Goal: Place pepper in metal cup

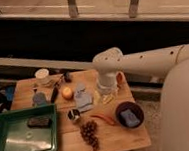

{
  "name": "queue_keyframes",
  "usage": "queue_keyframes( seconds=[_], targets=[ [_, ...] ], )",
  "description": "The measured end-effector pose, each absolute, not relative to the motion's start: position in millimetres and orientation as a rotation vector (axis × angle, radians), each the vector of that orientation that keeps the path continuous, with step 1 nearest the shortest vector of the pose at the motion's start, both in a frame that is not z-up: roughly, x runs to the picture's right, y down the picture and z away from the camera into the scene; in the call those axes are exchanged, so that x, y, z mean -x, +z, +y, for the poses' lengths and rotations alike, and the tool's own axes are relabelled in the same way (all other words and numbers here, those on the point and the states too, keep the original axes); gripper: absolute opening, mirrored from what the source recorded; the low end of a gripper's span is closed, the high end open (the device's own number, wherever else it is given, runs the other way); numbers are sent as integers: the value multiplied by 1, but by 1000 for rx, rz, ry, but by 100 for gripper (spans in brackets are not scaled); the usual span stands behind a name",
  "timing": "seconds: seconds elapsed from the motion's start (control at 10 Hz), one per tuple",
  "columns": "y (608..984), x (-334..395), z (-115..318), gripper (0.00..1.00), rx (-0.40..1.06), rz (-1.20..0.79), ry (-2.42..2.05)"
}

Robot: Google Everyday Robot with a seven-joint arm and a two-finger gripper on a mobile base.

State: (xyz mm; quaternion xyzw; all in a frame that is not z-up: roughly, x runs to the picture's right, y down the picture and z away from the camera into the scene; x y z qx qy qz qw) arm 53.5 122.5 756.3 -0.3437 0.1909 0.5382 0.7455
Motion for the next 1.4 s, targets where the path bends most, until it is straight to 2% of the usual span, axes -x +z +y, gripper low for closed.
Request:
queue_keyframes(
  seconds=[0.2,0.4,0.9,1.4],
  targets=[
    [783,-32,134,71,751,363,1132],
    [794,-20,145,71,764,332,1098],
    [795,-17,148,71,763,320,1086],
    [806,-27,171,71,768,332,1124]
  ],
)
